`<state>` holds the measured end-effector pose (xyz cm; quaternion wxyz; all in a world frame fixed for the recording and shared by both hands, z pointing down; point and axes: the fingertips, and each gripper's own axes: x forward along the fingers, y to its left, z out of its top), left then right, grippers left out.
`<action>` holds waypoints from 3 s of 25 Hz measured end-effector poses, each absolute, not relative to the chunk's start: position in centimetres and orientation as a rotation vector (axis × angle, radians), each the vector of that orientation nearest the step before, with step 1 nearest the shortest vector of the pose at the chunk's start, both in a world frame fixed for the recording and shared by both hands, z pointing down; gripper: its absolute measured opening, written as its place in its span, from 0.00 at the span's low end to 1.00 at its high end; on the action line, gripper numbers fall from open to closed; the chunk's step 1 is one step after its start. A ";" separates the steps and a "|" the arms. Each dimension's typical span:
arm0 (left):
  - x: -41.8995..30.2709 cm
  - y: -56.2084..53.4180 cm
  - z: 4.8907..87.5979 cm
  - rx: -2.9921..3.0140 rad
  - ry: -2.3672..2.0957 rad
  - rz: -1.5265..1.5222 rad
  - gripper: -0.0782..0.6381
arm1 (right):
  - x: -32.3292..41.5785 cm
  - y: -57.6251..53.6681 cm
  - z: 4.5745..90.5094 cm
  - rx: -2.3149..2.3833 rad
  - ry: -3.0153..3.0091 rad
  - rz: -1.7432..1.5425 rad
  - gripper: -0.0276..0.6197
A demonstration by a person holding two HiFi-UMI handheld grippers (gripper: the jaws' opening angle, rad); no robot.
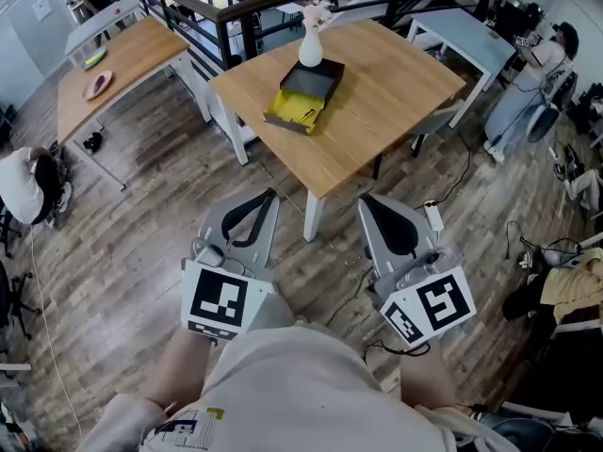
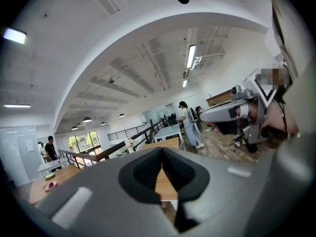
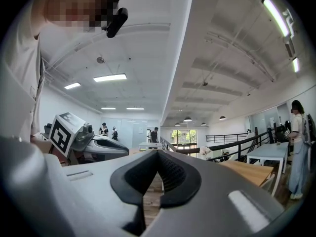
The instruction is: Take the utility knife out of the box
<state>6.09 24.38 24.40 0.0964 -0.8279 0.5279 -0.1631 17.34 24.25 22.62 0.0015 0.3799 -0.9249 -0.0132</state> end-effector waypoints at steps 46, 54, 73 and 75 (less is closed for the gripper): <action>-4.7 -13.3 27.6 -2.637 1.405 -0.524 0.11 | 5.4 -12.3 25.0 1.210 -2.760 0.094 0.04; -6.7 -20.1 28.2 -2.690 1.339 -0.493 0.11 | 3.3 -19.2 25.7 1.265 -2.708 0.112 0.04; -8.5 -25.8 30.7 -2.771 1.324 -0.492 0.11 | 1.7 -25.8 27.8 1.309 -2.685 0.161 0.04; -8.2 -25.8 30.9 -2.773 1.329 -0.498 0.11 | 1.8 -25.9 27.9 1.264 -2.683 0.138 0.04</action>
